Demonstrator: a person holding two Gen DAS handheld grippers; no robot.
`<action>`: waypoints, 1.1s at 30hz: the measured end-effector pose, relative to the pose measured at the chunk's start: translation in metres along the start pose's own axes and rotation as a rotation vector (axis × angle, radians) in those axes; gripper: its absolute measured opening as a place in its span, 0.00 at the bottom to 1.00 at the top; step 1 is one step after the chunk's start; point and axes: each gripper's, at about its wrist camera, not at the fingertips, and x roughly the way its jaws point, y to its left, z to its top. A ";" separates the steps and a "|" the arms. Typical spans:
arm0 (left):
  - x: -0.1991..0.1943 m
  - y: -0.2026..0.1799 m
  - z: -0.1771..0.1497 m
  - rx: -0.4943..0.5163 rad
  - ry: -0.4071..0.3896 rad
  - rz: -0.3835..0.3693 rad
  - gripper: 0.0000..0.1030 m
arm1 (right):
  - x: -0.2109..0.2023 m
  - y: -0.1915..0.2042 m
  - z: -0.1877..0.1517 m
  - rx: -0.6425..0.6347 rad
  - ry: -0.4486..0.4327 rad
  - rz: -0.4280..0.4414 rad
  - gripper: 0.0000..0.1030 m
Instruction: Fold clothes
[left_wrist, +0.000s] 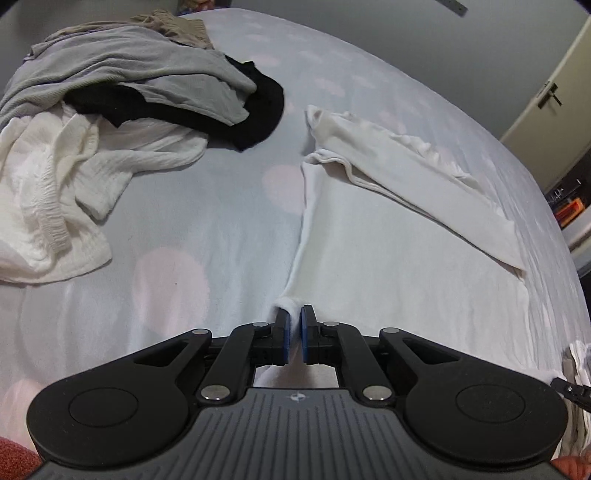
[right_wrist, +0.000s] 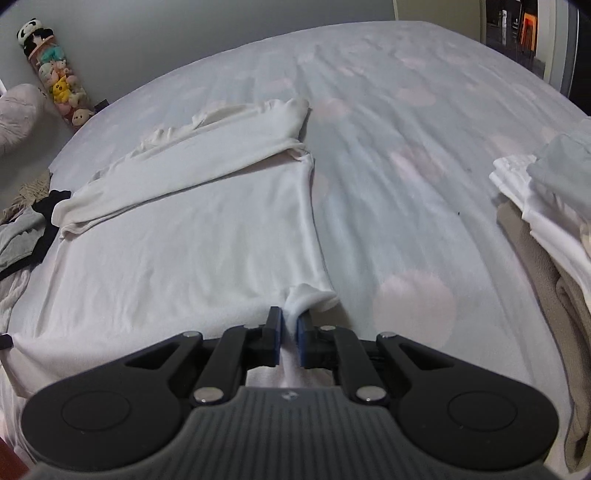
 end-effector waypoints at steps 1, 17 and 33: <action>0.004 0.000 0.000 0.003 0.016 0.011 0.04 | 0.002 0.001 0.000 0.002 0.005 0.001 0.10; -0.011 0.008 0.003 -0.061 -0.066 -0.058 0.24 | -0.021 -0.058 -0.008 0.402 -0.145 0.183 0.42; -0.022 -0.045 -0.007 0.241 -0.027 -0.232 0.39 | -0.012 0.035 -0.010 -0.251 0.119 0.188 0.70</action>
